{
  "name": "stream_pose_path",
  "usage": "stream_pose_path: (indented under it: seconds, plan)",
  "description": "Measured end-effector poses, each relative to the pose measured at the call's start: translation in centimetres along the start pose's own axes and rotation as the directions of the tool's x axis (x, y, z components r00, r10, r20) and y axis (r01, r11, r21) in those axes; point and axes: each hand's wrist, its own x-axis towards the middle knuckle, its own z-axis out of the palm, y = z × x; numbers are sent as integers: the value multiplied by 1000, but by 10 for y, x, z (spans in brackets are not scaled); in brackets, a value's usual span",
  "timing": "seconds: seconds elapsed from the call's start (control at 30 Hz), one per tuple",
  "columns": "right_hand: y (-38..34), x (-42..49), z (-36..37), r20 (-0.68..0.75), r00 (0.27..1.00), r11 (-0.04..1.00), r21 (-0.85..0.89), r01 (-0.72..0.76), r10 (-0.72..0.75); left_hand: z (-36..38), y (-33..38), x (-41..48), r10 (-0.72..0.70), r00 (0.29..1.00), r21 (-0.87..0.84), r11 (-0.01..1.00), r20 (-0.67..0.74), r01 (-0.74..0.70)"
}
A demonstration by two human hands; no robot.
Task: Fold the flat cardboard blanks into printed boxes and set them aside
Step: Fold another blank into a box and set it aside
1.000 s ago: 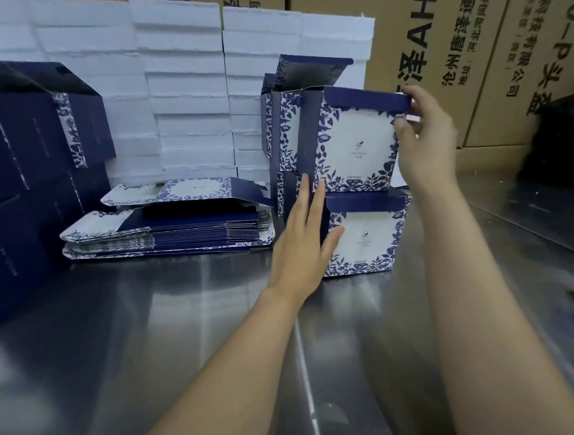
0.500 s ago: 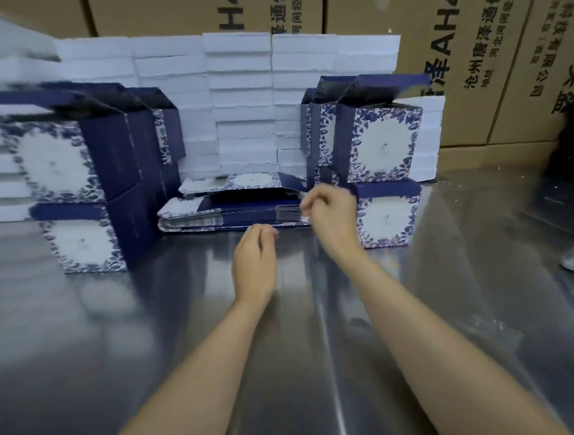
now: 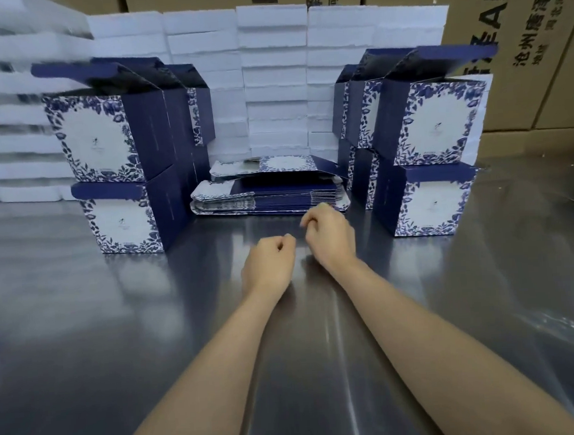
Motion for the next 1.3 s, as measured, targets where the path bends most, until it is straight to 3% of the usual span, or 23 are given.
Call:
stream_pose_path:
  seconds: [0.17, 0.3, 0.4, 0.5, 0.6, 0.73, 0.8, 0.83, 0.93, 1.03, 1.1, 1.17, 1.23, 1.3]
  plan:
    - [21, 49, 26, -100, 981, 949, -287, 132, -167, 12, 0, 12, 32, 999, 56, 998, 9, -33]
    - [29, 83, 48, -27, 970, 879, -429, 208, -242, 17, -3, 14, 42, 999, 70, 997, 3, -42]
    - [30, 96, 60, 32, 966, 834, -498, 238, -257, 18, -3, 15, 51, 999, 62, 997, -3, -51]
    - [25, 92, 61, -60, 939, 810, -526, 259, -339, 18, -3, 18, 69, 998, 43, 997, -13, -68]
    - [18, 74, 47, -309, 817, 817, -493, 300, -487, 16, -2, 16, 61, 998, -37, 997, -27, -62]
    - [-7, 44, 6, -661, 535, 843, -324, 430, -527, 5, 0, 13, 61, 993, -289, 953, -97, -87]
    - [-29, 37, -31, -735, 506, 871, -241, 427, -452, 1, 3, 11, 13, 986, -422, 903, -169, -84]
    - [-40, 34, -53, -730, 549, 895, -198, 400, -407, -2, 5, 9, -17, 982, -492, 867, -186, -78]
    - [-63, 30, -120, -564, 809, 977, 16, 211, -166, -8, 5, 3, -60, 978, -611, 788, -199, -76]
    - [-65, 22, -173, -280, 959, 979, 205, 15, 44, -13, 6, -4, -37, 999, -619, 785, -36, 7]
    - [-63, 14, -191, -96, 995, 981, 192, -4, 23, -14, 13, -10, -2, 994, -709, 701, 108, 78]
    - [-59, 8, -195, 101, 995, 986, 164, -15, -2, -15, 21, -13, 36, 966, -838, 507, 255, 202]
    - [-54, 6, -189, 289, 957, 981, 188, -53, -4, -18, 22, -14, 62, 933, -885, 344, 354, 313]
    - [-48, 6, -168, 407, 912, 988, 154, -15, -49, -19, 19, -15, 80, 922, -899, 271, 378, 345]
